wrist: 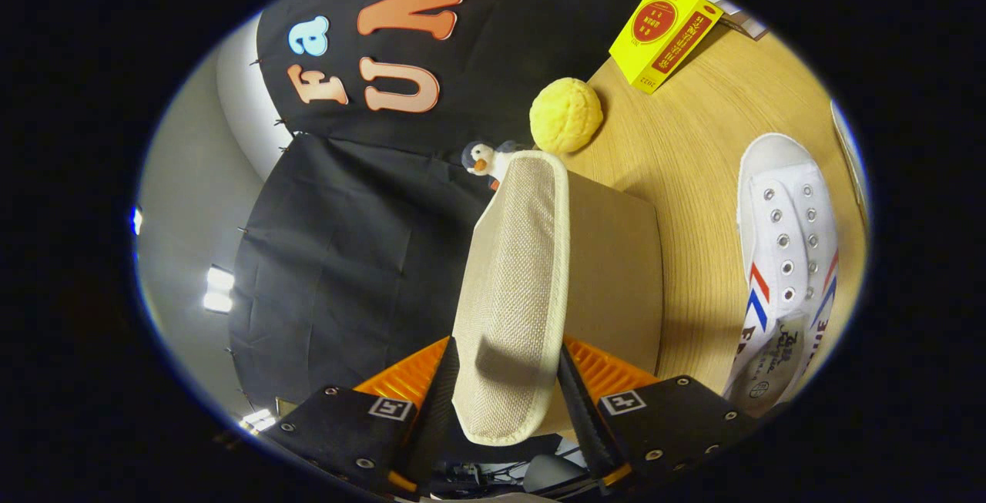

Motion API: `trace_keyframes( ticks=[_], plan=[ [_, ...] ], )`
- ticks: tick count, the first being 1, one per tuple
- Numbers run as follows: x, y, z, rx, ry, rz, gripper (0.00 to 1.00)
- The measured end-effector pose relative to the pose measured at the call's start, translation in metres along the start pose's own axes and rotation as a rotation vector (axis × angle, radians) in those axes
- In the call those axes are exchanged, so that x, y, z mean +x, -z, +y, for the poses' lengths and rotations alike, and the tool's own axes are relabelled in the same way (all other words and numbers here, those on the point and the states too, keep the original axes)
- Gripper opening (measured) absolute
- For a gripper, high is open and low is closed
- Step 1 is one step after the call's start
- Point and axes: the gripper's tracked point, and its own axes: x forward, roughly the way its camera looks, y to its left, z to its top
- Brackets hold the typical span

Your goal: Open the storage box then place both shoes into the box .Put the left shoe in first, then the right shoe, with the right side of both shoes facing outward in a uniform manner.

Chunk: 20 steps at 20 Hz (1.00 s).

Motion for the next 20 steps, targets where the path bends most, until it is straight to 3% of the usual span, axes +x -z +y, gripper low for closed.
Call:
trace_keyframes(
  ticks=[2, 3, 4, 5, 6, 13, 20],
  plan=[
    [-0.009, -0.013, 0.006, 0.008, 0.0, -0.054, 0.57],
    [-0.015, -0.017, 0.012, 0.01, -0.007, -0.078, 0.36],
    [-0.019, -0.02, 0.019, 0.012, -0.01, -0.103, 0.27],
    [-0.019, -0.024, 0.021, 0.013, 0.009, -0.124, 0.11],
    [-0.02, -0.023, 0.027, 0.004, 0.016, -0.129, 0.05],
    [-0.01, -0.021, 0.106, -0.071, -0.037, -0.149, 0.03],
    [0.032, -0.005, 0.173, -0.135, -0.095, -0.142, 0.03]
  ],
)
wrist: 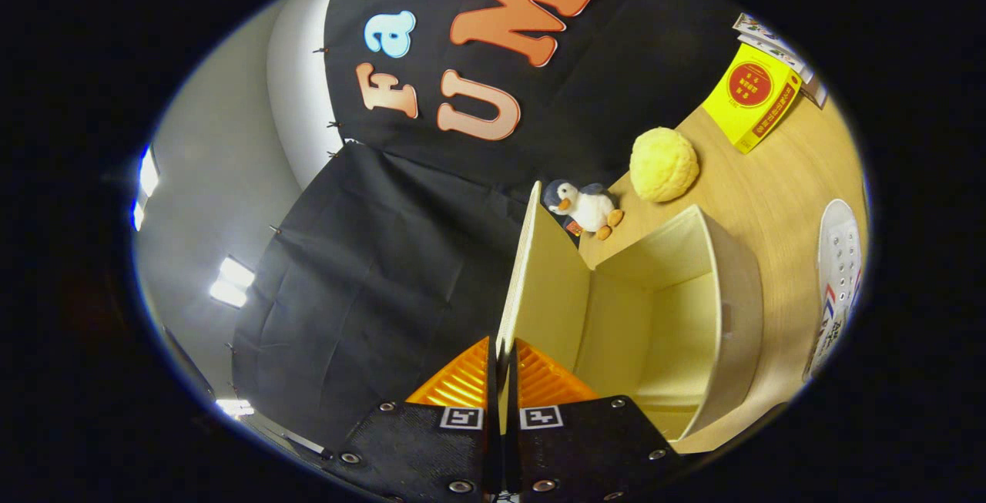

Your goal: Open the storage box then place both shoes into the box .Put the left shoe in first, then the right shoe, with the right side of both shoes facing outward in a uniform manner.

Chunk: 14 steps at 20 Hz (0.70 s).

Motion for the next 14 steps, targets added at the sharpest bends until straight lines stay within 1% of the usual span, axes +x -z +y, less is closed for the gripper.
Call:
trace_keyframes(
  ticks=[3, 6, 10, 11, 12, 14],
  plan=[
    [0.025, 0.008, 0.025, -0.034, -0.001, 0.009, 0.03],
    [0.053, 0.019, 0.045, -0.095, 0.019, 0.026, 0.03],
    [0.09, 0.038, 0.06, -0.156, 0.043, 0.072, 0.04],
    [0.099, 0.043, 0.061, -0.172, 0.047, 0.083, 0.08],
    [0.106, 0.048, 0.065, -0.187, 0.048, 0.095, 0.09],
    [0.119, 0.052, 0.061, -0.234, 0.085, 0.105, 0.17]
  ],
)
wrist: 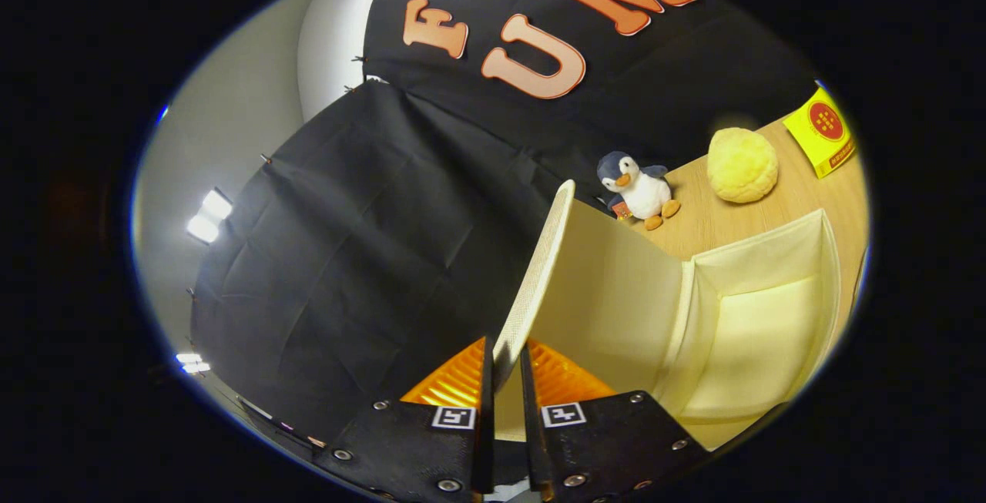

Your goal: Open the storage box then place both shoes into the box .Put the left shoe in first, then the right shoe, with the right side of both shoes facing outward in a uniform manner.

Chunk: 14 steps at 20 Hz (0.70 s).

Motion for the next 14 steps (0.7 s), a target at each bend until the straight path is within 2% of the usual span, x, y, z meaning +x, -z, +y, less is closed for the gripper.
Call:
trace_keyframes(
  ticks=[1, 2, 3, 4, 5, 7, 14],
  plan=[
    [0.004, 0.0, -0.002, -0.027, 0.02, 0.001, 0.35],
    [0.007, 0.003, -0.003, -0.048, 0.034, 0.01, 0.47],
    [0.011, 0.006, -0.003, -0.062, 0.042, 0.024, 0.67],
    [0.014, 0.009, -0.001, -0.074, 0.048, 0.033, 0.76],
    [0.016, 0.007, -0.002, -0.085, 0.057, 0.034, 0.93],
    [0.012, 0.004, -0.007, -0.091, 0.071, 0.025, 0.98],
    [-0.025, -0.021, -0.045, -0.13, 0.182, -0.057, 0.98]
  ],
)
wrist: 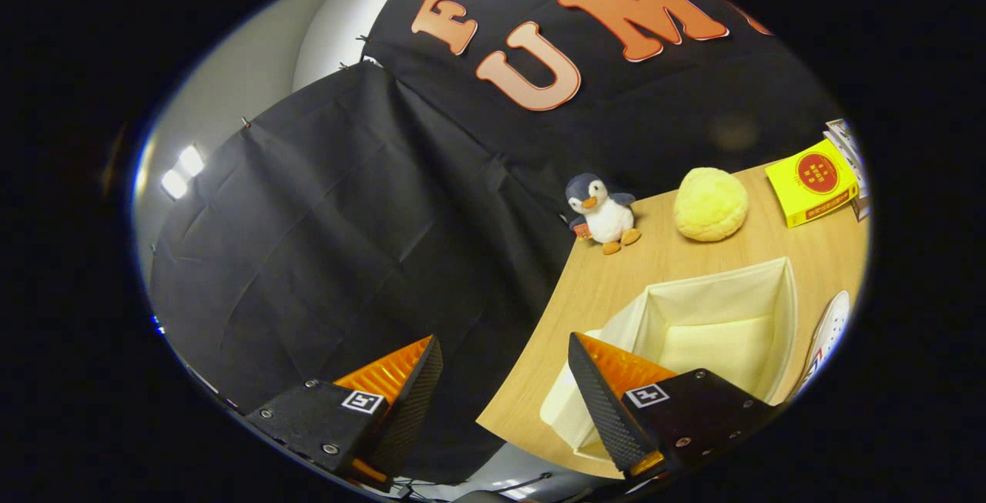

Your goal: Open the storage box then place both shoes into the box .Put the left shoe in first, then the right shoe, with the right side of both shoes facing outward in a uniform manner.

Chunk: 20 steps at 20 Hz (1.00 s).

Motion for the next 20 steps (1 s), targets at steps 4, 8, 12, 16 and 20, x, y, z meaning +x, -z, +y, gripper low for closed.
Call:
trace_keyframes(
  ticks=[4, 8, 12, 16, 20],
  plan=[
    [-0.025, -0.009, -0.049, -0.019, 0.115, -0.034, 0.98],
    [-0.058, -0.011, -0.101, -0.027, 0.239, -0.052, 0.98],
    [-0.094, -0.014, -0.151, -0.024, 0.355, -0.067, 0.98],
    [-0.125, -0.012, -0.2, -0.023, 0.463, -0.072, 0.98],
    [-0.149, -0.003, -0.249, -0.036, 0.563, -0.05, 0.98]
  ],
)
